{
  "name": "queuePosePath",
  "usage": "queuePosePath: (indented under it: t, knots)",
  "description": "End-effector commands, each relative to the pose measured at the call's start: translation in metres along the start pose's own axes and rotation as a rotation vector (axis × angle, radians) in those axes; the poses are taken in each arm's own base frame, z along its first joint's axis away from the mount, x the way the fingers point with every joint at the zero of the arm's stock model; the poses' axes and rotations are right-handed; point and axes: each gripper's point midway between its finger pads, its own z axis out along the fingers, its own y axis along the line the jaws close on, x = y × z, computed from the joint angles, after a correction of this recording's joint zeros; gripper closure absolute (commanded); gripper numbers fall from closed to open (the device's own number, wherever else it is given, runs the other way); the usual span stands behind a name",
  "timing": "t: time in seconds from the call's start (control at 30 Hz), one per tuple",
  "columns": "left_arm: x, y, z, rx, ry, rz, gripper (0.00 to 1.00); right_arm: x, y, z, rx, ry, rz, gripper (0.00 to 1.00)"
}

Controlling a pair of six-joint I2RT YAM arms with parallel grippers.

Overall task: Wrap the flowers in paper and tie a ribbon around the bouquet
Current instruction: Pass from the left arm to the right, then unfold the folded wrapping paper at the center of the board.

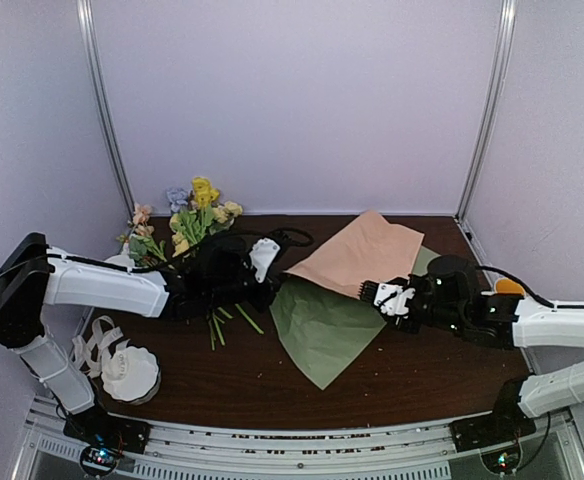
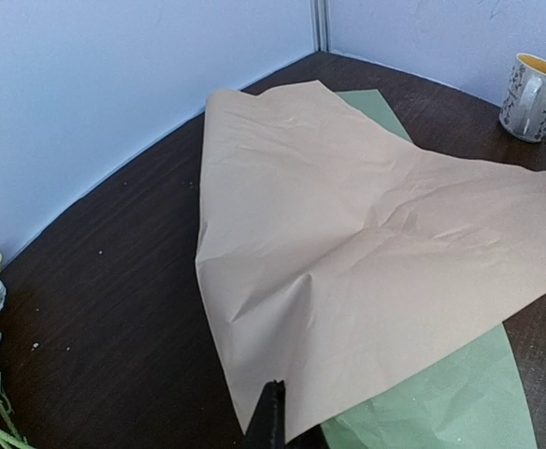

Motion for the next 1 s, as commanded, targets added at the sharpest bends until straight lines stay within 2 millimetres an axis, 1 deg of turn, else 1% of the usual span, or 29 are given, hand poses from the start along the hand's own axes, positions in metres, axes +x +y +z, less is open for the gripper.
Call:
queuePosePath:
  t: [0.0, 0.03, 0.1, 0.13, 0.17, 0.2, 0.23, 0.27, 0.3, 0.33, 0.4, 0.43, 0.47, 0.53, 0.6, 0.63, 0.7, 0.77, 0.8, 0.83, 0.87, 0.9, 0.97]
  knots:
    - [-0.012, 0.000, -0.007, 0.036, -0.057, -0.020, 1.00, -0.033, -0.040, -0.009, 0.075, -0.112, 0.063, 0.87]
    - [-0.011, -0.003, -0.010, 0.055, -0.060, -0.014, 1.00, -0.038, -0.045, -0.012, 0.070, -0.111, 0.062, 0.99]
    - [-0.011, -0.011, -0.015, 0.108, -0.073, 0.013, 1.00, -0.047, -0.048, -0.017, 0.027, -0.102, 0.061, 1.00]
    - [-0.011, -0.020, -0.019, 0.162, -0.083, 0.042, 1.00, -0.051, -0.048, -0.021, -0.003, -0.096, 0.049, 1.00]
    - [-0.011, -0.032, -0.023, 0.226, -0.089, 0.080, 1.00, -0.052, -0.043, -0.024, -0.055, -0.074, 0.038, 1.00]
    - [-0.012, -0.042, -0.028, 0.289, -0.097, 0.114, 0.85, -0.058, -0.045, -0.029, -0.079, -0.074, 0.031, 1.00]
    - [-0.013, -0.048, -0.033, 0.325, -0.101, 0.137, 0.62, -0.064, -0.046, -0.034, -0.102, -0.067, 0.025, 1.00]
    - [-0.016, -0.050, -0.038, 0.343, -0.106, 0.150, 0.43, -0.068, -0.047, -0.039, -0.123, -0.059, 0.014, 1.00]
    - [-0.022, -0.051, -0.044, 0.348, -0.117, 0.166, 0.33, -0.074, -0.047, -0.044, -0.139, -0.059, -0.005, 1.00]
    - [-0.028, -0.051, -0.050, 0.354, -0.127, 0.182, 0.27, -0.077, -0.045, -0.050, -0.160, -0.054, -0.030, 1.00]
    - [-0.043, -0.053, -0.066, 0.370, -0.159, 0.218, 0.19, -0.089, -0.044, -0.061, -0.181, -0.058, -0.098, 1.00]
    - [-0.051, -0.056, -0.072, 0.378, -0.171, 0.239, 0.15, -0.093, -0.042, -0.065, -0.187, -0.059, -0.133, 1.00]
    - [-0.057, -0.058, -0.077, 0.383, -0.179, 0.256, 0.14, -0.100, -0.042, -0.069, -0.188, -0.064, -0.166, 1.00]
    - [-0.066, -0.068, -0.083, 0.406, -0.182, 0.281, 0.14, -0.111, -0.043, -0.077, -0.182, -0.071, -0.215, 1.00]
    - [-0.069, -0.079, -0.086, 0.451, -0.172, 0.296, 0.14, -0.122, -0.045, -0.083, -0.182, -0.084, -0.264, 1.00]
    - [-0.067, -0.086, -0.090, 0.497, -0.163, 0.297, 0.14, -0.130, -0.048, -0.087, -0.176, -0.093, -0.280, 1.00]
    - [-0.067, -0.098, -0.098, 0.575, -0.172, 0.299, 0.14, -0.138, -0.050, -0.089, -0.185, -0.086, -0.312, 1.00]
    - [-0.065, -0.106, -0.101, 0.602, -0.176, 0.307, 0.15, -0.144, -0.051, -0.090, -0.200, -0.069, -0.321, 1.00]
    - [-0.065, -0.106, -0.099, 0.586, -0.173, 0.311, 0.18, -0.148, -0.054, -0.089, -0.196, -0.067, -0.314, 1.00]
    - [-0.066, -0.105, -0.098, 0.569, -0.165, 0.311, 0.23, -0.151, -0.057, -0.088, -0.191, -0.062, -0.303, 1.00]
    - [-0.066, -0.101, -0.096, 0.546, -0.157, 0.302, 0.33, -0.153, -0.061, -0.087, -0.183, -0.054, -0.294, 1.00]
    - [-0.069, -0.096, -0.094, 0.514, -0.151, 0.290, 0.48, -0.154, -0.065, -0.086, -0.170, -0.047, -0.291, 1.00]
    - [-0.076, -0.088, -0.097, 0.467, -0.163, 0.272, 0.84, -0.156, -0.073, -0.085, -0.139, -0.030, -0.283, 1.00]
